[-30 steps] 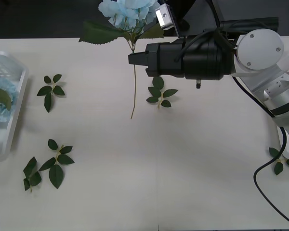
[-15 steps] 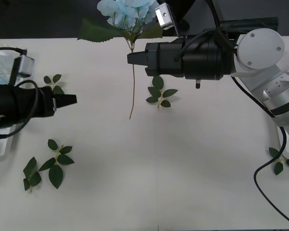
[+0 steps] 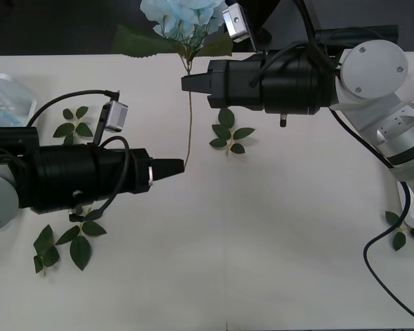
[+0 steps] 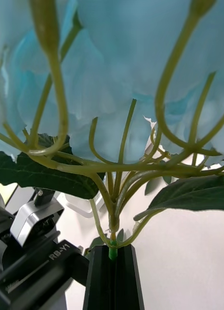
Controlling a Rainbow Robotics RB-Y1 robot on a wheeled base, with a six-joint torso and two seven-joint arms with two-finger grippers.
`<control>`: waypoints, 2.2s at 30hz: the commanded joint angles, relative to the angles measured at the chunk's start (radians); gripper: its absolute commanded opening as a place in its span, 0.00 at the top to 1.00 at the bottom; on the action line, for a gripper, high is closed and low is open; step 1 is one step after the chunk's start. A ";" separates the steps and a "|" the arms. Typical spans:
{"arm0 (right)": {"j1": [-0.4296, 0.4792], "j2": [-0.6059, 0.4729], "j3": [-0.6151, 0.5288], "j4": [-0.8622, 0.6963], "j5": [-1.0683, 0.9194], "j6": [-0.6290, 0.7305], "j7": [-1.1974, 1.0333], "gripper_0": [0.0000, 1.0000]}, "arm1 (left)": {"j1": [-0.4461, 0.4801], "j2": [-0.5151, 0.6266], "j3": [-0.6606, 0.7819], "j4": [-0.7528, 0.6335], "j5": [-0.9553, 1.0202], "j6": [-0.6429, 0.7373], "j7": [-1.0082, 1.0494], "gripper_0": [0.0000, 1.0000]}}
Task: Place the red flowers into the right box and the blue flowers into the left box. If a person shows an open palm, hand one flower to the person first, then continue sorting.
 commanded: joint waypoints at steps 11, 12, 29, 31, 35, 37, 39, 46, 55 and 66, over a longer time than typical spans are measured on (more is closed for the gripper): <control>-0.048 0.021 0.004 -0.026 -0.023 -0.009 -0.032 1.00 | -0.135 -0.137 -0.181 -0.014 -0.331 -0.051 -0.011 0.53; -0.048 0.021 0.004 -0.026 -0.023 -0.011 -0.033 1.00 | -0.138 -0.136 -0.186 -0.014 -0.332 -0.060 -0.009 0.66; -0.048 0.017 0.004 -0.026 -0.040 -0.023 -0.032 1.00 | -0.144 -0.099 -0.190 -0.014 -0.331 -0.097 -0.006 1.00; -0.048 0.017 0.004 -0.026 -0.043 -0.026 -0.032 1.00 | -0.146 -0.093 -0.190 -0.014 -0.327 -0.100 -0.006 1.00; -0.048 0.014 0.004 -0.026 -0.053 -0.042 -0.036 0.22 | -0.149 -0.076 -0.189 -0.012 -0.327 -0.100 -0.003 1.00; -0.048 0.011 0.004 -0.026 -0.051 -0.048 -0.040 0.00 | -0.151 -0.067 -0.181 -0.014 -0.323 -0.100 -0.003 1.00; -0.048 0.008 0.004 -0.026 -0.051 -0.057 -0.033 0.00 | -0.151 -0.051 -0.166 -0.014 -0.301 -0.101 -0.001 1.00; -0.048 -0.006 0.004 -0.026 -0.054 -0.065 -0.021 0.00 | -0.148 0.047 -0.072 -0.014 -0.171 -0.101 -0.004 1.00; -0.041 -0.128 0.001 -0.026 -0.062 0.009 0.010 0.00 | -0.068 0.199 0.221 -0.014 0.028 0.123 -0.012 1.00; 0.044 -0.345 0.000 0.049 -0.240 0.196 0.339 0.00 | 0.188 0.212 0.775 -0.011 -0.019 0.575 -0.035 1.00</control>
